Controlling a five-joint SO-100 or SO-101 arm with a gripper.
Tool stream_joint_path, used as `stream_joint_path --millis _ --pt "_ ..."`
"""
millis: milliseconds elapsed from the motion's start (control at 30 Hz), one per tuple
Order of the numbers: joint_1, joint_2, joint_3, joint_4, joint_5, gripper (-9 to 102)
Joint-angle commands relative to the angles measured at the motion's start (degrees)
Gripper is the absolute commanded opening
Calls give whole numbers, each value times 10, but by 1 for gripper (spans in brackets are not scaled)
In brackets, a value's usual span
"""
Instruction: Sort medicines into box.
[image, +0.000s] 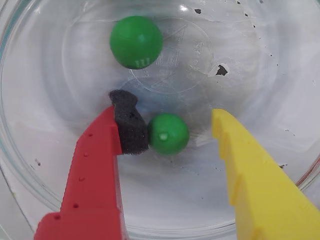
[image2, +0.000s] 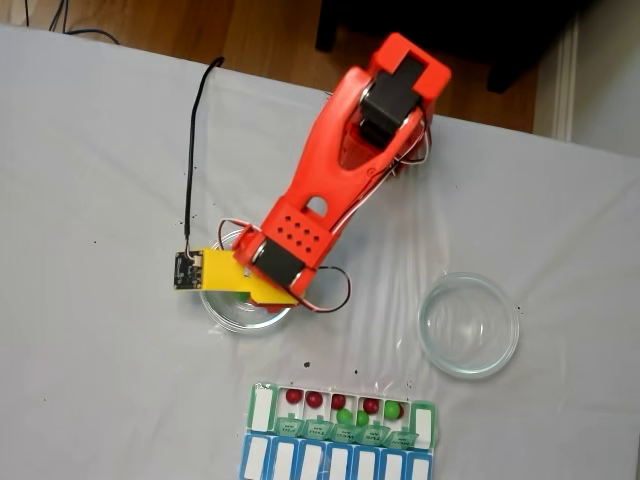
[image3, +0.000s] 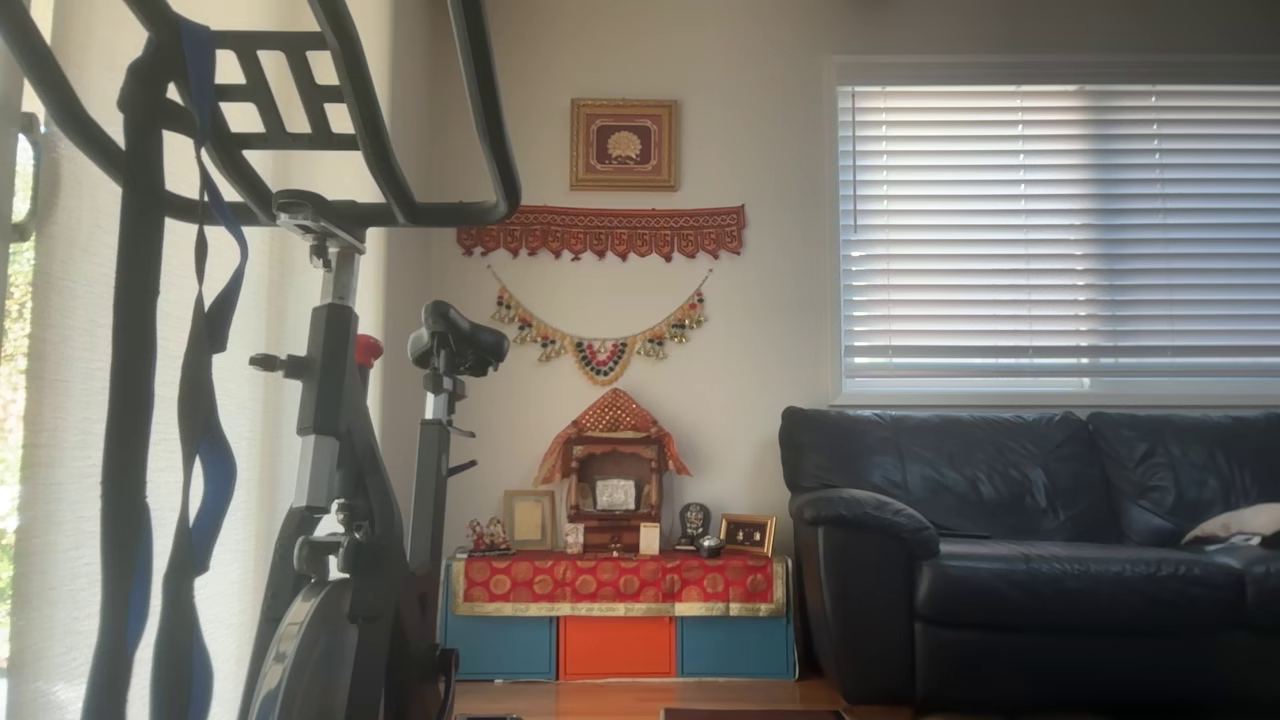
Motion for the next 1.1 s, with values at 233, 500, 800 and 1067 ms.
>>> stream_joint_path --millis 233,500,800,1067 --pt "-15 -23 -57 36 -17 23" --pt "-12 -1 -39 28 -21 14" --pt "-9 22 -22 3 -11 2" --pt "34 134 22 -83 25 2"
